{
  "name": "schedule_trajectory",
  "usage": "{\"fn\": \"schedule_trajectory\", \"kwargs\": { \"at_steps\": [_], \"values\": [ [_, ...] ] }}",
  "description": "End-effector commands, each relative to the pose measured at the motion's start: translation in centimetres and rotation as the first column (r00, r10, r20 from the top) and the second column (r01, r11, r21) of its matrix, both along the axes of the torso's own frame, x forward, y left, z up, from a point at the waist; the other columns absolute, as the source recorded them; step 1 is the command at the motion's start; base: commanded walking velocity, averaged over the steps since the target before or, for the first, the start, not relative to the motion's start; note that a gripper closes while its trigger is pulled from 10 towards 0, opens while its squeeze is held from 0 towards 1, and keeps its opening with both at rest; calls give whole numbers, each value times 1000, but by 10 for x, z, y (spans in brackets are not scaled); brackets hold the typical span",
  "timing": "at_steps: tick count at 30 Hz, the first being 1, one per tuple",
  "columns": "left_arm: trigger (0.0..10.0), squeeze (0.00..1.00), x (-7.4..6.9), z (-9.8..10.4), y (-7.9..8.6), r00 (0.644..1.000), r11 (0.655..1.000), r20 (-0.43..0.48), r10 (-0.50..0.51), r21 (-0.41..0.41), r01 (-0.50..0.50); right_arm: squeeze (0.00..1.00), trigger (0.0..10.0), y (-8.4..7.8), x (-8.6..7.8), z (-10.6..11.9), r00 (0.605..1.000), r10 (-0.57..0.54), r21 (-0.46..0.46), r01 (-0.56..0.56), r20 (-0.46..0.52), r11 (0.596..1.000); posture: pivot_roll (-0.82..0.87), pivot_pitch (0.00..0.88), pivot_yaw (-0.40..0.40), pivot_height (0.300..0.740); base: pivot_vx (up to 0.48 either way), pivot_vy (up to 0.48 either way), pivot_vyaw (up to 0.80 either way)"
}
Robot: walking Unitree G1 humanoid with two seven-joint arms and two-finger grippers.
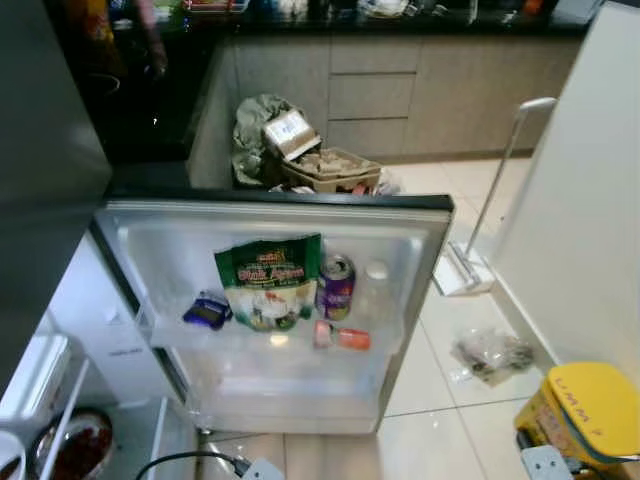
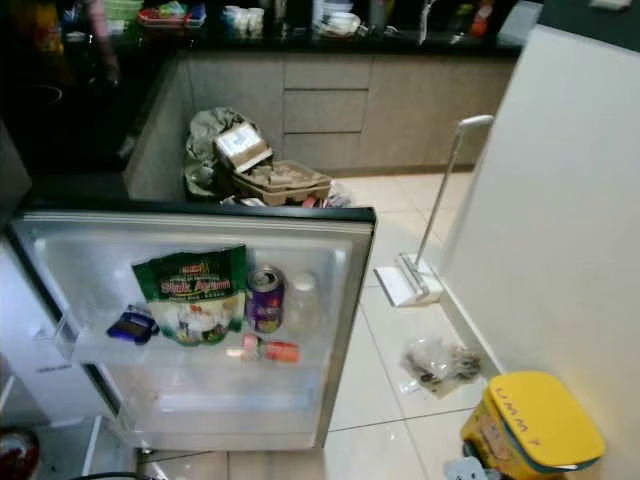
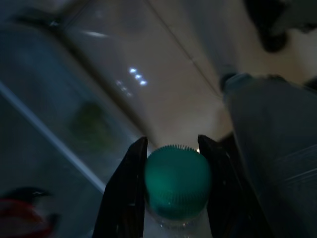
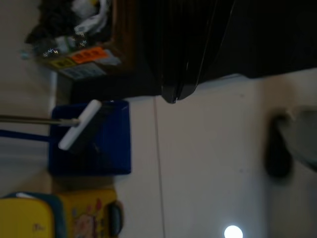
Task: Restocking fridge
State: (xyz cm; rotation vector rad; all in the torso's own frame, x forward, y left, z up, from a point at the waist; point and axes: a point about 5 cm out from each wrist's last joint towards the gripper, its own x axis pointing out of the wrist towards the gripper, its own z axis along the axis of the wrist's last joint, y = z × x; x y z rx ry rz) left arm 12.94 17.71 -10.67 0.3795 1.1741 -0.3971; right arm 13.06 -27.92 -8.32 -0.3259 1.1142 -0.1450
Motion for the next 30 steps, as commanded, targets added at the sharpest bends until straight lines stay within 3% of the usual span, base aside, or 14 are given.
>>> {"fn": "schedule_trajectory", "kwargs": {
  "at_steps": [1, 13, 22, 28, 30],
  "values": [
    [10000, 0, 3, 1, -3, 1000, 1000, 14, 7, -13, -7, 0, 10000, 4, 6, 1, 1000, 0, 13, -1, 15, 1000, -48, 0, -5, 740, 0, 0, 0],
    [10000, 0, 1, 0, -3, 1000, 1000, 12, 1, -10, -1, 0, 10000, 5, 11, 3, 997, -25, 67, 20, 71, 998, -48, 0, -4, 740, 0, 0, 0],
    [10000, 0, 1, 0, -3, 1000, 1000, 11, -2, -9, 2, 0, 10000, 17, 26, 7, 984, -44, 265, -3, 171, 964, -50, 0, -5, 740, 0, 0, 0],
    [10000, 0, 0, 0, -3, 1000, 1000, 11, -3, -10, 3, 0, 10000, 25, 46, 16, 965, -48, 374, -54, 258, 926, -51, 0, -5, 740, 0, 0, 0],
    [10000, 0, 0, 0, -3, 1000, 1000, 11, -3, -11, 3, 0, 10000, 31, 57, 22, 955, -37, 433, -98, 294, 896, -52, 0, -4, 740, 0, 0, 0]
  ]
}}
